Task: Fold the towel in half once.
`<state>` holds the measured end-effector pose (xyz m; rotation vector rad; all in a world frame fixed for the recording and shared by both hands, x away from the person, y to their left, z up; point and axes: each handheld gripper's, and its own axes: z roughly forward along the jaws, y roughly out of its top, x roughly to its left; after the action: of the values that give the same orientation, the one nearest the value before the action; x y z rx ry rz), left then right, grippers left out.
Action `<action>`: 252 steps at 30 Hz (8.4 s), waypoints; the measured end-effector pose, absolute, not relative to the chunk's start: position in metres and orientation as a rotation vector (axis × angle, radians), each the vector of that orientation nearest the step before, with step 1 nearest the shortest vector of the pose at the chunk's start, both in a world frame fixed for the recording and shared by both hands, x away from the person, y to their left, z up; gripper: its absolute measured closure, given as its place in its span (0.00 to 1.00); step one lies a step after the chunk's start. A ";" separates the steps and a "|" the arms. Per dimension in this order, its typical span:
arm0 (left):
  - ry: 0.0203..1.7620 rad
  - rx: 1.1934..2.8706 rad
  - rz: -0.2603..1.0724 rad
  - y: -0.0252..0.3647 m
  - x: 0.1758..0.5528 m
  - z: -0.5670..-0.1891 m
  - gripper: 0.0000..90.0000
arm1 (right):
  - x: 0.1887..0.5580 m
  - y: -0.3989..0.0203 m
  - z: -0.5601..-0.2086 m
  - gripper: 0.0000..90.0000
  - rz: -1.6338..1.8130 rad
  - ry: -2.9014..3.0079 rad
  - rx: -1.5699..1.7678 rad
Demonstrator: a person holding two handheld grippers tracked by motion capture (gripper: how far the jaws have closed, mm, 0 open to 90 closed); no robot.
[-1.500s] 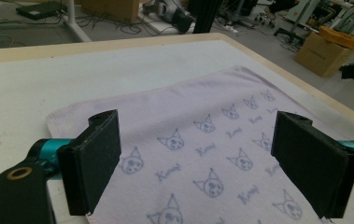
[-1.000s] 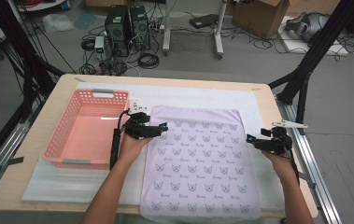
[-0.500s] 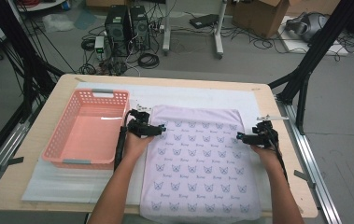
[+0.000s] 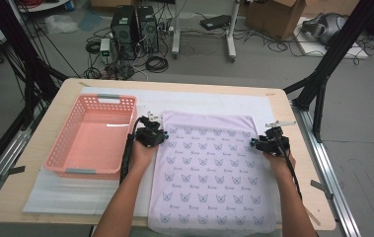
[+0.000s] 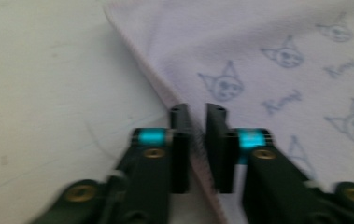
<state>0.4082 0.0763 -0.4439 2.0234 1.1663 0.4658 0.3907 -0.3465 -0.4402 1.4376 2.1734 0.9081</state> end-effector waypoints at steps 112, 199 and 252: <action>1.007 1.817 0.246 0.129 0.206 -0.421 0.97 | 0.175 -0.346 -0.411 0.97 1.173 2.138 1.262; 1.031 1.793 0.241 0.096 0.305 -0.407 0.91 | 0.286 -0.364 -0.422 0.93 1.265 2.223 1.300; 1.159 1.894 0.304 0.075 0.407 -0.426 0.97 | 0.393 -0.342 -0.407 0.96 1.063 2.225 1.398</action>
<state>0.4073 0.0750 -0.4256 1.8935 1.1592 0.3036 0.3932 -0.3423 -0.4071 1.3981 2.2255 1.0635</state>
